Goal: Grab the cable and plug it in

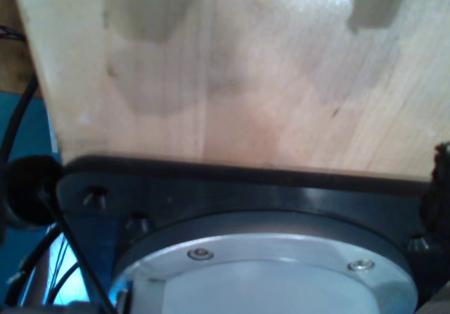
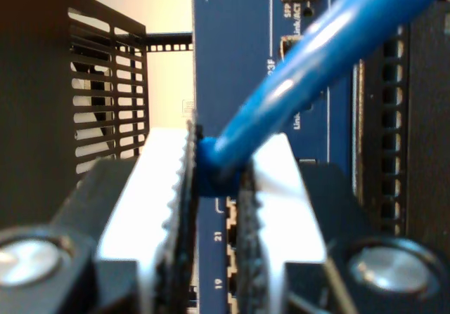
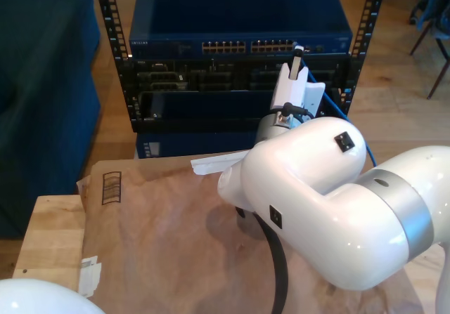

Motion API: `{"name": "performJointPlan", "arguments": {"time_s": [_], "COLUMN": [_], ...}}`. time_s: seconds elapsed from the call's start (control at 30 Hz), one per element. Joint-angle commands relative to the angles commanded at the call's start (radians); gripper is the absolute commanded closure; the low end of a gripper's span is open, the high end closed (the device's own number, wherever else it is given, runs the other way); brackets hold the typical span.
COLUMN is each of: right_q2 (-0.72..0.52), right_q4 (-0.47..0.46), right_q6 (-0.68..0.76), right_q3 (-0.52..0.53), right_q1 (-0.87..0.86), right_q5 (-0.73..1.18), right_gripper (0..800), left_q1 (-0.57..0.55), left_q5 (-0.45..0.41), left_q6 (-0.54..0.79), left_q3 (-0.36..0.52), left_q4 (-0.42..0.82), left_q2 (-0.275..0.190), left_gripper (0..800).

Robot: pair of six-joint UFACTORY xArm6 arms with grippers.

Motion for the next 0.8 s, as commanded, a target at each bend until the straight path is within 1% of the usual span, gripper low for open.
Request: {"name": "performJointPlan", "arguments": {"time_s": [0.33, 0.8], "right_q2": [0.0, 0.002], "right_q4": [-0.028, -0.034], "right_q6": [0.0, -0.003], "right_q3": [0.0, -0.003], "right_q1": [-0.002, -0.011], "right_q5": [0.011, 0.018], "right_gripper": [800, 800], "left_q1": [0.0, 0.0], "left_q5": [0.0, 0.0], "left_q6": [0.0, 0.0], "left_q3": [0.0, 0.0], "left_q4": [0.0, 0.0], "left_q2": [0.0, 0.0], "left_gripper": [0, 0]}}
